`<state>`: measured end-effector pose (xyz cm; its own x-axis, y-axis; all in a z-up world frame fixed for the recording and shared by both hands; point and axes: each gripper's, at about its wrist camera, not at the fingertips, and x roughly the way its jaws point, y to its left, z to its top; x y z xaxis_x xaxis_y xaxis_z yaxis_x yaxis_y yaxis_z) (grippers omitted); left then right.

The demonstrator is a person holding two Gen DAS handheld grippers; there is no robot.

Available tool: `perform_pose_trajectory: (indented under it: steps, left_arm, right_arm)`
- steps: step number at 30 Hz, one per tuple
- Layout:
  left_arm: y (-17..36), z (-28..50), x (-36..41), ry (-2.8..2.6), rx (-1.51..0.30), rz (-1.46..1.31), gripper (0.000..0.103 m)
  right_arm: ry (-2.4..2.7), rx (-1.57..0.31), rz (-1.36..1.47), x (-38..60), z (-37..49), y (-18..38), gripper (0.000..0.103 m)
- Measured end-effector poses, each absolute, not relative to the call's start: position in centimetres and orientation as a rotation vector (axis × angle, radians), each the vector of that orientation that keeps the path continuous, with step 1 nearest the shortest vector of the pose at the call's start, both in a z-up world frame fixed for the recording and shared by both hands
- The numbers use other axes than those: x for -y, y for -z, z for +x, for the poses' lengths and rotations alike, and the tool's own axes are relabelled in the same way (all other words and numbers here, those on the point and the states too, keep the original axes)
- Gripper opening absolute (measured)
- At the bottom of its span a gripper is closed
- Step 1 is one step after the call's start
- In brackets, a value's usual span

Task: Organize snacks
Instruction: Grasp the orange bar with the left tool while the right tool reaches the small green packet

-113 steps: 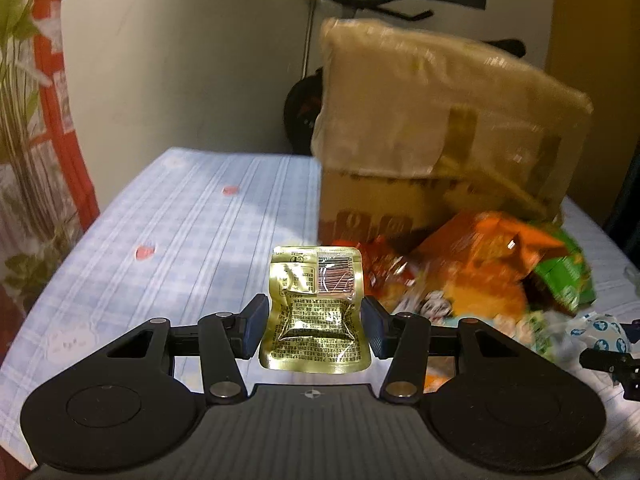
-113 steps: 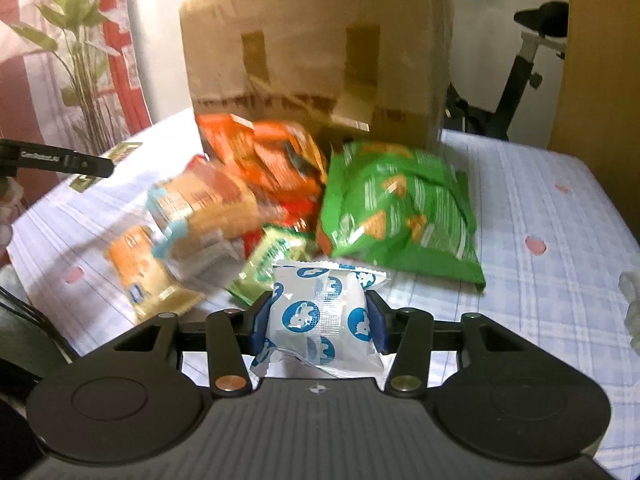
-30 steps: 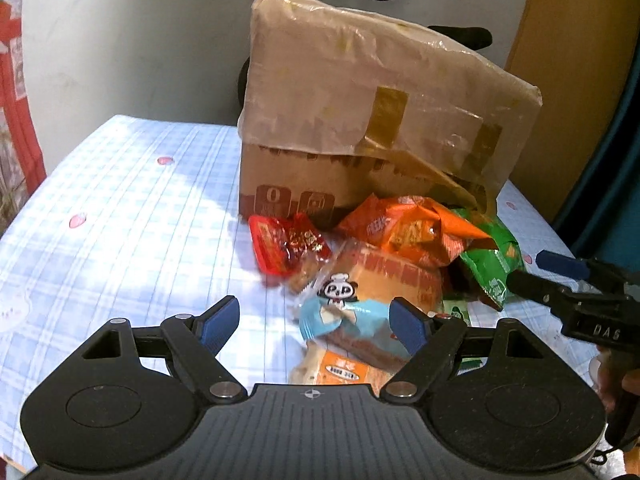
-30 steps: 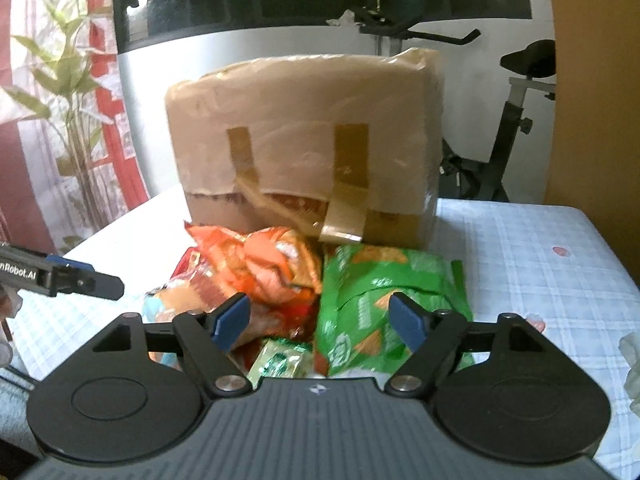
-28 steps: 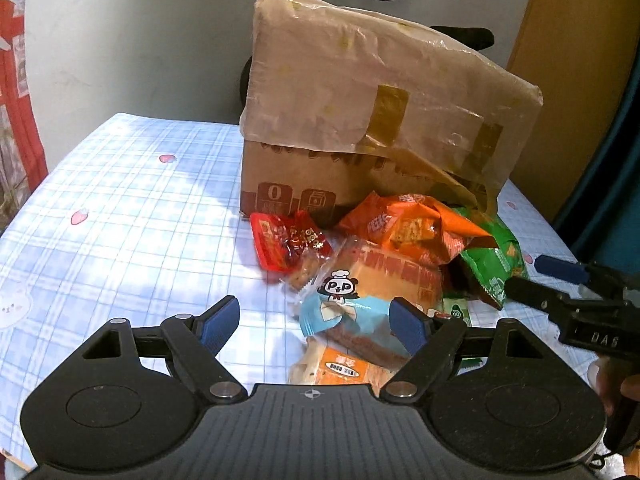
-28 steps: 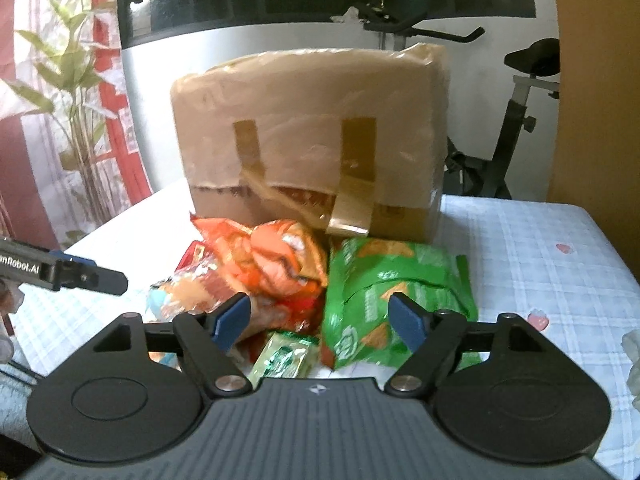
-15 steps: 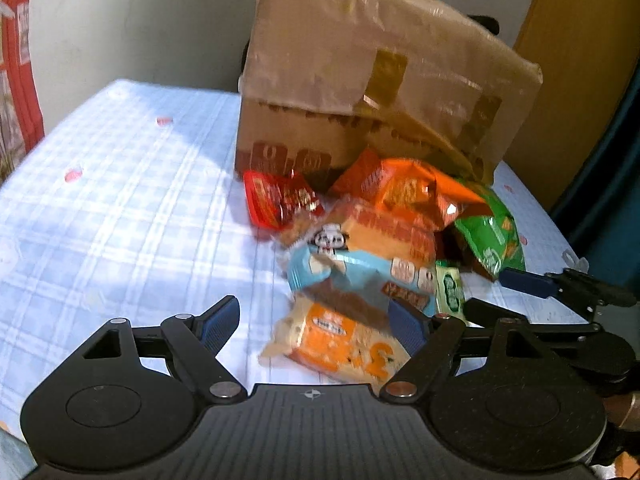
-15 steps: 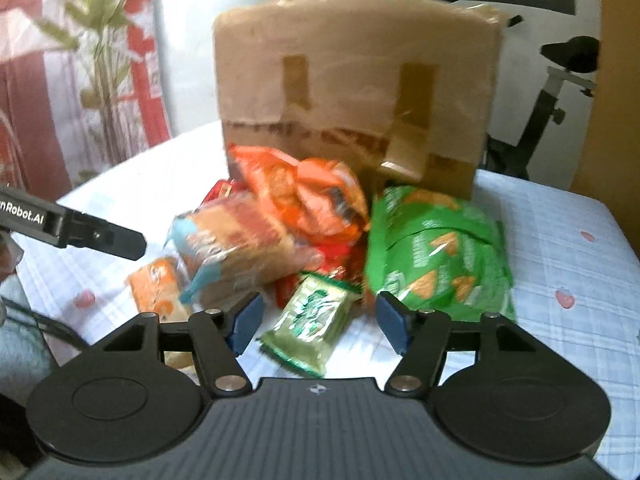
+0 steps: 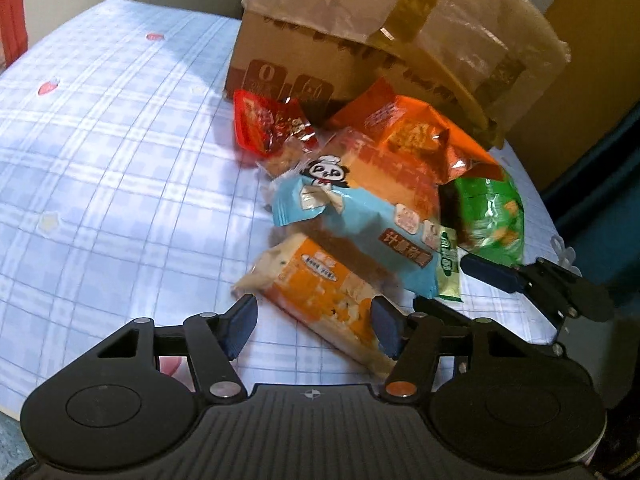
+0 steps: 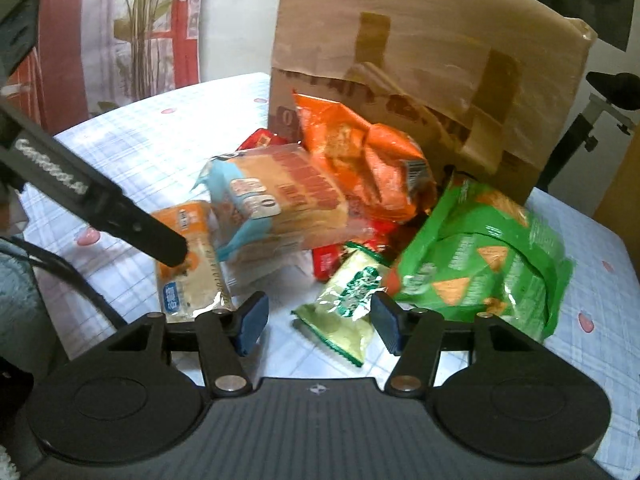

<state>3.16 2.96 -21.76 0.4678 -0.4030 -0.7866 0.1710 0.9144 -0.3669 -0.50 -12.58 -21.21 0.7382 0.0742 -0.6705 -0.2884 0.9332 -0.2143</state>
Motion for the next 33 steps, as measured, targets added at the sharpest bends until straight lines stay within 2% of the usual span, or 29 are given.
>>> perform_pose_trajectory:
  steps: [10, 13, 23, 33]
  left_arm:
    - [21.7, 4.9, -2.7, 0.325, -1.008, -0.288, 0.065]
    - [21.5, 4.8, -1.7, 0.327, -0.998, -0.247, 0.070]
    - [21.9, 4.2, 1.2, 0.309, -1.000, -0.097, 0.072]
    - [22.0, 5.3, -1.8, 0.276, -1.001, -0.019, 0.074]
  right_arm:
    - [-0.333, -0.731, -0.293, 10.1, 0.1, 21.3, 0.059]
    - [-0.330, -0.730, -0.286, 10.2, -0.2, 21.4, 0.059]
    - [-0.168, -0.740, -0.164, 14.0, 0.3, 21.1, 0.060]
    - [-0.120, -0.751, -0.093, 15.6, 2.5, 21.5, 0.060]
